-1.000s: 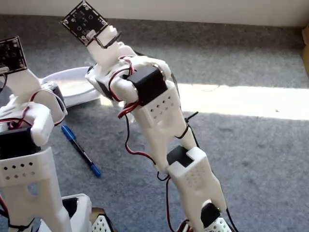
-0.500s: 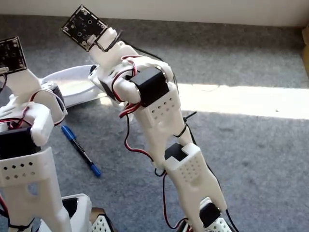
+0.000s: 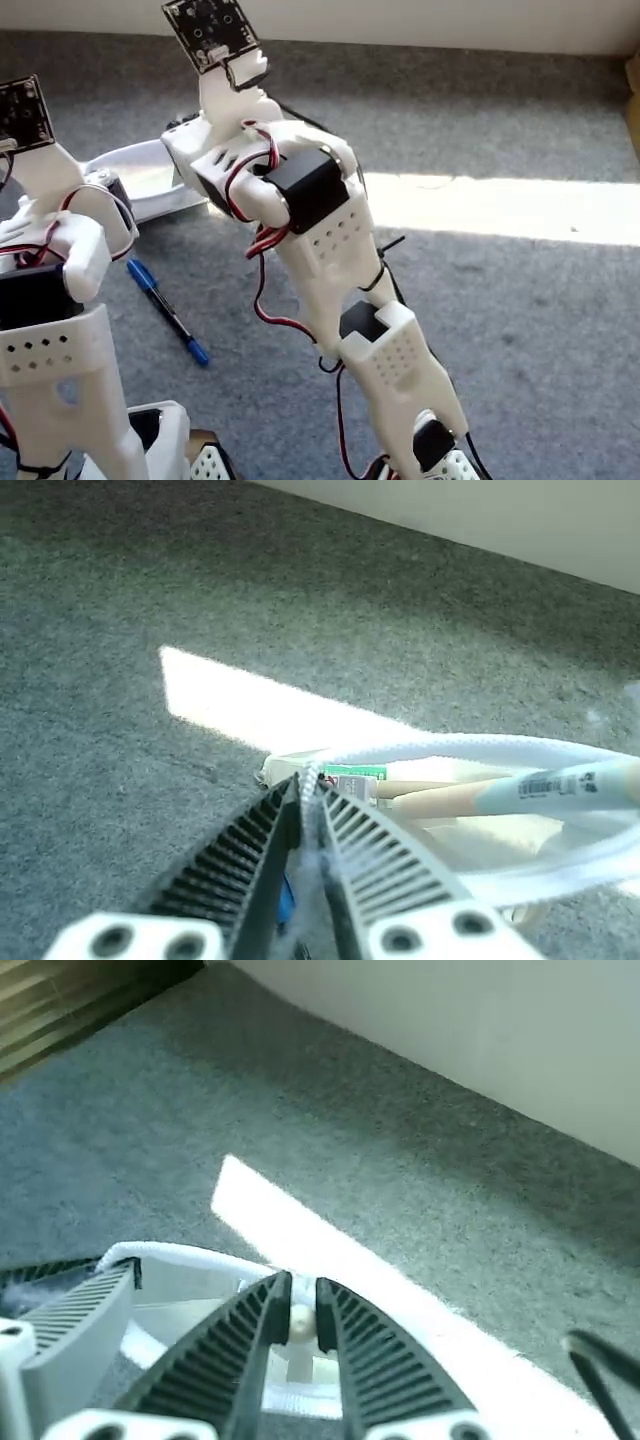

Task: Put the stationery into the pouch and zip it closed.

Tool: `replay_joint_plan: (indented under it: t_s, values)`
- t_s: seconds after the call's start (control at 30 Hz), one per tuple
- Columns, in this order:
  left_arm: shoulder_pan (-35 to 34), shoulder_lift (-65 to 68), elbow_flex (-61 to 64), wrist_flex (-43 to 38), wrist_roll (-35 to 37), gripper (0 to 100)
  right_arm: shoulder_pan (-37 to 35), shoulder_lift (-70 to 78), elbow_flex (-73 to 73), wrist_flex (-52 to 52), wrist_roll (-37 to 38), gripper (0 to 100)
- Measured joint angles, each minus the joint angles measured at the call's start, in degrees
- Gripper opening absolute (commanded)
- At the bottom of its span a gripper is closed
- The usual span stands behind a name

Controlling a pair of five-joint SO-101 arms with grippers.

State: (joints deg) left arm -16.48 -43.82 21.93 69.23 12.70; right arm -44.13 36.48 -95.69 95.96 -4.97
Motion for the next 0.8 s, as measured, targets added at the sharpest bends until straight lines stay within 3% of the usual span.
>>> replay_joint_plan:
  t_s: [0.27, 0.4, 0.57, 0.8]
  values:
    - [0.0, 0.0, 0.0, 0.0, 0.0, 2, 0.0, 0.0, 0.0, -2.02, -8.7, 0.5]
    - [0.0, 0.0, 0.0, 0.0, 0.0, 2, 0.0, 0.18, 0.0, -2.2, -9.32, 1.6]
    - [0.0, 0.0, 0.0, 0.0, 0.0, 2, 0.0, 3.34, 0.0, -2.37, -9.32, 15.3]
    - [0.0, 0.0, 0.0, 0.0, 0.0, 2, 0.0, 3.25, 0.0, -2.37, -9.32, 15.9]
